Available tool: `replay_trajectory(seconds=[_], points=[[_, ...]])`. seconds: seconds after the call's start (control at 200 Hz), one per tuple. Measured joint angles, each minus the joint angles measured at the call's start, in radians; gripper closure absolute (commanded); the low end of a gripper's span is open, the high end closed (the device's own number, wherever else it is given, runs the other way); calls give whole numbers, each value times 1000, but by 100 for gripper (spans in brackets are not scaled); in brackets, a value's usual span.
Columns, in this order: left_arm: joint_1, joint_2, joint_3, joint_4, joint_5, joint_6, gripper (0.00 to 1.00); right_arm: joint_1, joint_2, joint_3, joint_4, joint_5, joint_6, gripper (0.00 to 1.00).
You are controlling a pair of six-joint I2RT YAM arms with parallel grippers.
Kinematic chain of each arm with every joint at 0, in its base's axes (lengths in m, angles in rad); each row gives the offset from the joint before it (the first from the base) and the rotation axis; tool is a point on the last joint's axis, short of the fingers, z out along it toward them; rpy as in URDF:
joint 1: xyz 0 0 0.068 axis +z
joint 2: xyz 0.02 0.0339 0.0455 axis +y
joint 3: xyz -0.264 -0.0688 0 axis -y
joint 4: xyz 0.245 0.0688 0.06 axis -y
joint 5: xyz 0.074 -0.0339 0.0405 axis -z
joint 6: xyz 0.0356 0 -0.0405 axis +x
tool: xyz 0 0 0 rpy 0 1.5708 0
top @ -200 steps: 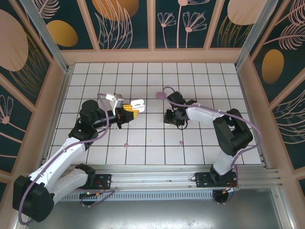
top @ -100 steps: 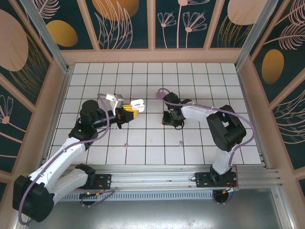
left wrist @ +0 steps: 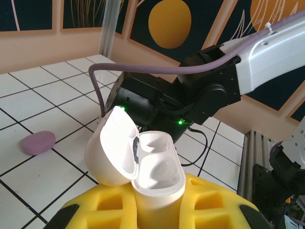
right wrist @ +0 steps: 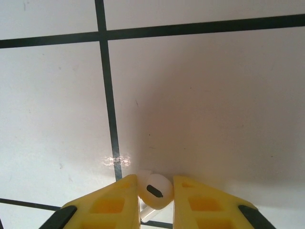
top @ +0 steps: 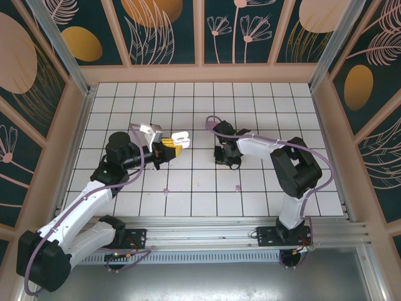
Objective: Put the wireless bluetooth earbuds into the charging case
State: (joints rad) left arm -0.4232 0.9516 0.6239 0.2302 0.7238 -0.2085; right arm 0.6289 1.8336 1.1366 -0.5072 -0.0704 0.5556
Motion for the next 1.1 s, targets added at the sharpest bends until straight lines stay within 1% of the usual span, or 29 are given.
replay_trajectory(seconds=[0.12,0.245,0.626,0.911,1.096], points=[[0,0,0,0,0,6,100,12,0,10,-14,27,-4,83],[0,0,0,0,0,7,100,33,-19,19,-32,82,-8,84],[0,33,0,2,0,6,100,109,-158,79,-59,264,-34,86],[0,66,-3,68,1,-5,100,222,-301,153,-71,420,-95,86],[0,102,-3,100,0,-10,100,291,-405,182,-29,475,-175,85]])
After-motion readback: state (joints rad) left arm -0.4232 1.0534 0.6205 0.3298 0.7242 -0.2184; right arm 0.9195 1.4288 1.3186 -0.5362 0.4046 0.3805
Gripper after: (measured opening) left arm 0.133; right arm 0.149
